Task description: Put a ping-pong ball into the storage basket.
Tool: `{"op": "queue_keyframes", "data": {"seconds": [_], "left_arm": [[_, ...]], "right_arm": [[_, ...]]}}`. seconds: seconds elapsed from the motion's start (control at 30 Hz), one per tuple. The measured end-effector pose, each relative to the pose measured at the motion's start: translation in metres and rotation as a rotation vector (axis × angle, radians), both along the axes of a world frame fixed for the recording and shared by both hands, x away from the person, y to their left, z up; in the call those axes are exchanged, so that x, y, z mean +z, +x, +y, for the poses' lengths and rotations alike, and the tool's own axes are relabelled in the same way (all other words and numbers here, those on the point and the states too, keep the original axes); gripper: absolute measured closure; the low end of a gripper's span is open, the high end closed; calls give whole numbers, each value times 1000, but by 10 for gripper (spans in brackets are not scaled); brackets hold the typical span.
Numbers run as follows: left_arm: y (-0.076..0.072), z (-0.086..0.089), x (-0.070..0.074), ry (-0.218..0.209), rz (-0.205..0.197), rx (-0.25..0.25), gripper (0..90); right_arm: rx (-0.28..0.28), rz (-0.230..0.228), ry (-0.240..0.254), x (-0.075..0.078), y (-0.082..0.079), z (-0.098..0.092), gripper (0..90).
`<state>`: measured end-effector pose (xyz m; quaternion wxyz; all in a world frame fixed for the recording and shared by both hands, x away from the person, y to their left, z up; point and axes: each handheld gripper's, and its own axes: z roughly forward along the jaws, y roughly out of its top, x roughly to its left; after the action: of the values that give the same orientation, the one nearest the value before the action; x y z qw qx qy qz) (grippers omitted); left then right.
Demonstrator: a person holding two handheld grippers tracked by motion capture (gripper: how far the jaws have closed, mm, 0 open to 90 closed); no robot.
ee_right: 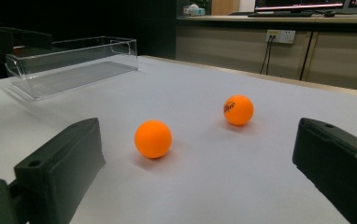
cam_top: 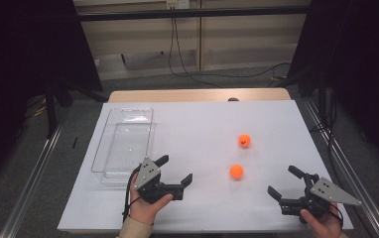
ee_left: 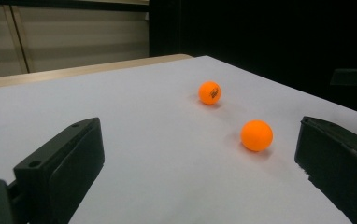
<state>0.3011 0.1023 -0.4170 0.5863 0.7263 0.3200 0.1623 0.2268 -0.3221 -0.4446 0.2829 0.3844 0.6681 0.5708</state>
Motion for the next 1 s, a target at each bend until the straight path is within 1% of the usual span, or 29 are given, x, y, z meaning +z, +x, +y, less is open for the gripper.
{"op": "queue_keyframes", "data": {"seconds": [0.3, 0.83, 1.0], "left_arm": [[1, -9, -2, 8, 5, -21, 16], [3, -20, -3, 13, 11, -32, 15], [4, -24, -4, 16, 14, -47, 15]], "right_arm": [[3, -1, 1, 0, 0, 0, 14], [9, -3, -3, 1, 0, 0, 15], [10, -4, -1, 1, 0, 0, 15]]}}
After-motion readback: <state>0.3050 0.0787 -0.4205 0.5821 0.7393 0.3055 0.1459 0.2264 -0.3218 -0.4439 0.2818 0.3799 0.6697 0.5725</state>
